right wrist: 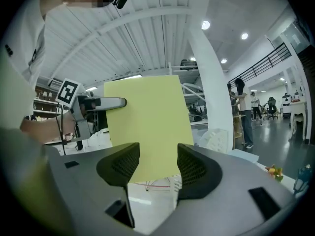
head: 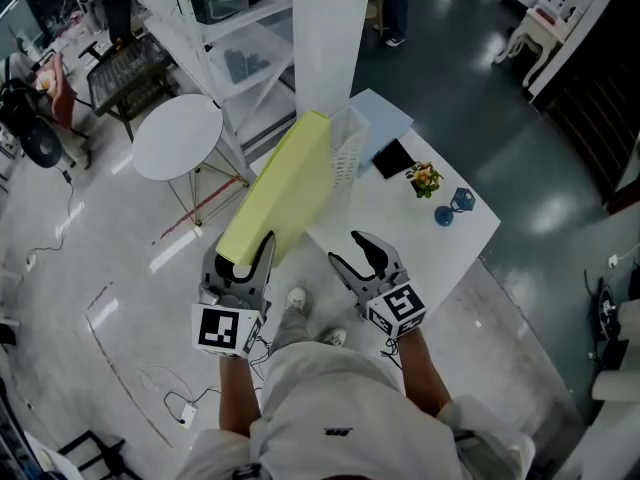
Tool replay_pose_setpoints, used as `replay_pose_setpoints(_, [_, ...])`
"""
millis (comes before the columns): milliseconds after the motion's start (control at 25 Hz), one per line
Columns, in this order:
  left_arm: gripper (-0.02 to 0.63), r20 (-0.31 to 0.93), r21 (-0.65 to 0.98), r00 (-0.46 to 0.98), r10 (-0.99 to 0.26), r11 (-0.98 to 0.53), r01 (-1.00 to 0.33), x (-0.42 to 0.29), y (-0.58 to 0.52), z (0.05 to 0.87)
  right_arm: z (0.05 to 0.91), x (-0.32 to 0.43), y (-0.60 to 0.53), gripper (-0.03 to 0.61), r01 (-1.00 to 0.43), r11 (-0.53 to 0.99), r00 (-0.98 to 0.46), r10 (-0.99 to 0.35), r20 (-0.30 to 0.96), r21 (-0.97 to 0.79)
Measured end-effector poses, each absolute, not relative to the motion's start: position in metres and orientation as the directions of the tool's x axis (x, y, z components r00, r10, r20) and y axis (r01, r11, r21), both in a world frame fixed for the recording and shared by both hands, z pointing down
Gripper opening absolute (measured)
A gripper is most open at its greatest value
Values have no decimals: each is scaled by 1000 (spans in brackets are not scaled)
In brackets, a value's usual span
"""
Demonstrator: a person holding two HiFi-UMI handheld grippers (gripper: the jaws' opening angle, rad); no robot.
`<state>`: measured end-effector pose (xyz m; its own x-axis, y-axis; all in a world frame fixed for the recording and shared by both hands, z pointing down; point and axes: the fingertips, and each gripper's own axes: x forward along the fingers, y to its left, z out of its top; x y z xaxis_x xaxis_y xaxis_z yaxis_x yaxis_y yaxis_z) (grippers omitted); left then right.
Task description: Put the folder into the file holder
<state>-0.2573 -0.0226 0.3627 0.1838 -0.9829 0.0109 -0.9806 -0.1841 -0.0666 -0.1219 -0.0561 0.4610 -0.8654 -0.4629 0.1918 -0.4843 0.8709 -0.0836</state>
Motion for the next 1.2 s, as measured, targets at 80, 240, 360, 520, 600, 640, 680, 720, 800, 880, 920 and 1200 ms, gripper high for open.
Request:
replay_pose_setpoints(80, [181,-13,-67,182,-983,-181,-981,-269,-36,359,463,-129,-64,244,-490,868,-861,-468,198,-82])
replay_pose_setpoints(240, [178,-45,-65,213,-976,-210,-976,-288,-73,357,467,-142,-88,242,-526,846,-839,-501,212,-83])
replay_pose_setpoints(360, [178,-58,-52,251,-966,-248,-967,-296,-106,362,470,-152,-109,239,-558,825,-819,-530,221,-91])
replay_pose_setpoints(520, [176,-75,-33,298,-951,-297,-954,-301,-151,373,478,-161,-133,236,-604,791,-787,-570,235,-103])
replay_pose_setpoints(600, [176,-87,-14,322,-943,-322,-946,-301,-171,378,482,-163,-143,235,-626,773,-770,-589,245,-107])
replay_pose_setpoints(640, [176,-92,-10,336,-938,-336,-942,-301,-181,381,484,-164,-148,235,-637,763,-761,-599,251,-110])
replay_pose_setpoints(680, [176,-96,-5,348,-932,-350,-937,-301,-190,385,485,-164,-153,235,-648,753,-751,-609,256,-111])
replay_pose_setpoints(720, [176,-100,3,359,-928,-362,-932,-300,-198,389,487,-164,-157,235,-660,743,-741,-618,261,-112])
replay_pose_setpoints(800, [176,-110,17,377,-920,-381,-925,-299,-212,397,490,-162,-165,233,-680,724,-722,-637,270,-112])
replay_pose_setpoints(880, [176,-115,22,391,-913,-396,-918,-295,-223,406,494,-160,-170,232,-698,708,-705,-652,278,-111])
replay_pose_setpoints(920, [176,-115,25,400,-909,-405,-914,-293,-228,410,495,-159,-172,232,-706,699,-697,-659,283,-110])
replay_pose_setpoints(1200, [178,-121,55,425,-897,-434,-899,-293,-240,431,507,-150,-182,230,-754,649,-644,-697,316,-104])
